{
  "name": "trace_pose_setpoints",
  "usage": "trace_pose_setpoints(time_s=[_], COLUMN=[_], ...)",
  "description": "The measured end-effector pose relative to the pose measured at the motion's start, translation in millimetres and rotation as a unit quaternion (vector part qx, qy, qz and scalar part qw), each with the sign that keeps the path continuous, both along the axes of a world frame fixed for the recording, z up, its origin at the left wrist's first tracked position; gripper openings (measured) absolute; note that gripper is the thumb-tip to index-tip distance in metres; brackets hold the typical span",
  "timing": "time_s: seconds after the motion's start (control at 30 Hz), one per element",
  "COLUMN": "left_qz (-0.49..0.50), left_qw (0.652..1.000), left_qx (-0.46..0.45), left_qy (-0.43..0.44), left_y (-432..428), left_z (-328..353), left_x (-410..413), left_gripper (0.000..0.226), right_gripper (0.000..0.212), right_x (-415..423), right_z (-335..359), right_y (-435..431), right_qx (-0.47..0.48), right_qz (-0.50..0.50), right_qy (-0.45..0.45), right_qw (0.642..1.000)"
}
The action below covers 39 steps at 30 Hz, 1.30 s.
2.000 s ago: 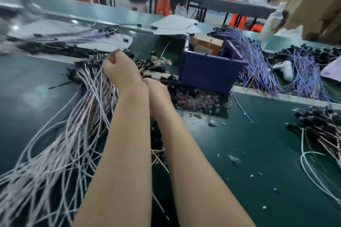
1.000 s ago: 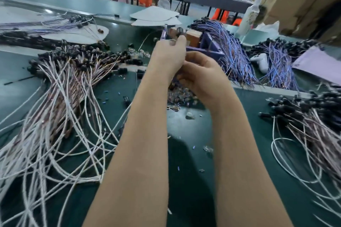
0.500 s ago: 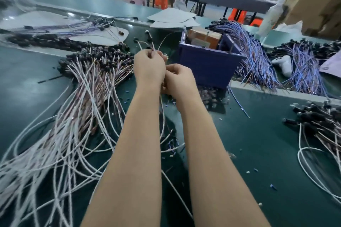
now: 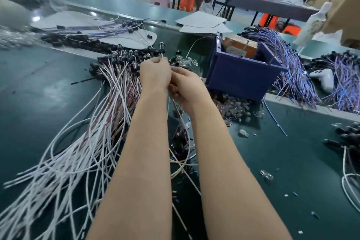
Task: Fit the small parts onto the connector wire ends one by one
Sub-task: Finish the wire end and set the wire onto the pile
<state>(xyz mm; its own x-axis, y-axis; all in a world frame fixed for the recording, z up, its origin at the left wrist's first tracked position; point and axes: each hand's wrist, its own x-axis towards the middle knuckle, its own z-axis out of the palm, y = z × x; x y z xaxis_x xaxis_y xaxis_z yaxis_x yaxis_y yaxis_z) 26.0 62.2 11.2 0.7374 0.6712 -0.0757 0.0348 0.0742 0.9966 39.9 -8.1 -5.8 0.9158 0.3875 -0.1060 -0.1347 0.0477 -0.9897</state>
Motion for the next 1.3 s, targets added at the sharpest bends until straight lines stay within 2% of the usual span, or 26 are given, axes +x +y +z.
trace_pose_setpoints(time_s=[0.07, 0.2, 0.37, 0.43, 0.5, 0.53, 0.6, 0.7, 0.73, 0.8, 0.87, 0.93, 1.03, 1.13, 1.2, 1.3], left_qz=[-0.008, -0.042, -0.022, 0.004, 0.058, 0.086, 0.133, 0.148, 0.134, 0.035, -0.134, -0.249, -0.303, -0.366, -0.375, -0.325], left_qw=[0.999, 0.997, 0.993, 0.991, 0.987, 0.986, 0.987, 0.983, 0.978, 0.975, 0.97, 0.952, 0.924, 0.883, 0.873, 0.892], left_qx=[-0.036, -0.063, -0.113, -0.133, -0.147, -0.139, -0.089, 0.063, 0.131, 0.219, 0.202, 0.176, 0.225, 0.292, 0.31, 0.311], left_qy=[0.002, 0.026, -0.009, -0.018, -0.024, -0.022, 0.013, 0.093, 0.091, 0.024, -0.024, -0.038, -0.058, -0.034, -0.026, -0.041], left_y=[-2, -6, -11, -11, -7, -3, 4, -4, -11, -27, -44, -56, -69, -86, -99, -118], left_z=[4, 4, 0, -2, -3, -3, -5, 8, 14, 26, 37, 44, 52, 60, 60, 53], left_x=[-4, -5, -5, -4, -5, -5, -1, -7, -10, -12, -17, -22, -24, -22, -17, -8], left_gripper=[0.02, 0.025, 0.019, 0.025, 0.028, 0.028, 0.028, 0.054, 0.061, 0.049, 0.033, 0.034, 0.025, 0.021, 0.022, 0.018], right_gripper=[0.014, 0.011, 0.015, 0.02, 0.012, 0.006, 0.01, 0.011, 0.01, 0.008, 0.009, 0.012, 0.014, 0.013, 0.014, 0.02], right_x=[0, 0, 0, -3, -3, -3, 0, 3, 2, 1, 2, 3, 3, 3, 1, -1], right_z=[0, 1, 0, 0, 3, 5, 12, 27, 31, 40, 47, 55, 63, 63, 58, 44], right_y=[4, 5, 0, -2, -5, -8, -16, -25, -28, -35, -49, -70, -113, -156, -171, -173], right_qx=[0.051, 0.113, 0.094, 0.088, 0.065, 0.055, 0.047, 0.046, 0.055, 0.076, 0.087, 0.133, 0.251, 0.334, 0.334, 0.212], right_qz=[0.008, 0.022, -0.027, -0.049, -0.096, -0.124, -0.172, -0.186, -0.183, -0.192, -0.236, -0.294, -0.368, -0.431, -0.425, -0.321], right_qy=[0.058, 0.128, 0.124, 0.112, 0.071, 0.04, -0.025, -0.094, -0.106, -0.126, -0.158, -0.189, -0.196, -0.168, -0.136, -0.088], right_qw=[0.997, 0.985, 0.988, 0.989, 0.991, 0.99, 0.984, 0.977, 0.976, 0.97, 0.955, 0.928, 0.874, 0.821, 0.831, 0.919])
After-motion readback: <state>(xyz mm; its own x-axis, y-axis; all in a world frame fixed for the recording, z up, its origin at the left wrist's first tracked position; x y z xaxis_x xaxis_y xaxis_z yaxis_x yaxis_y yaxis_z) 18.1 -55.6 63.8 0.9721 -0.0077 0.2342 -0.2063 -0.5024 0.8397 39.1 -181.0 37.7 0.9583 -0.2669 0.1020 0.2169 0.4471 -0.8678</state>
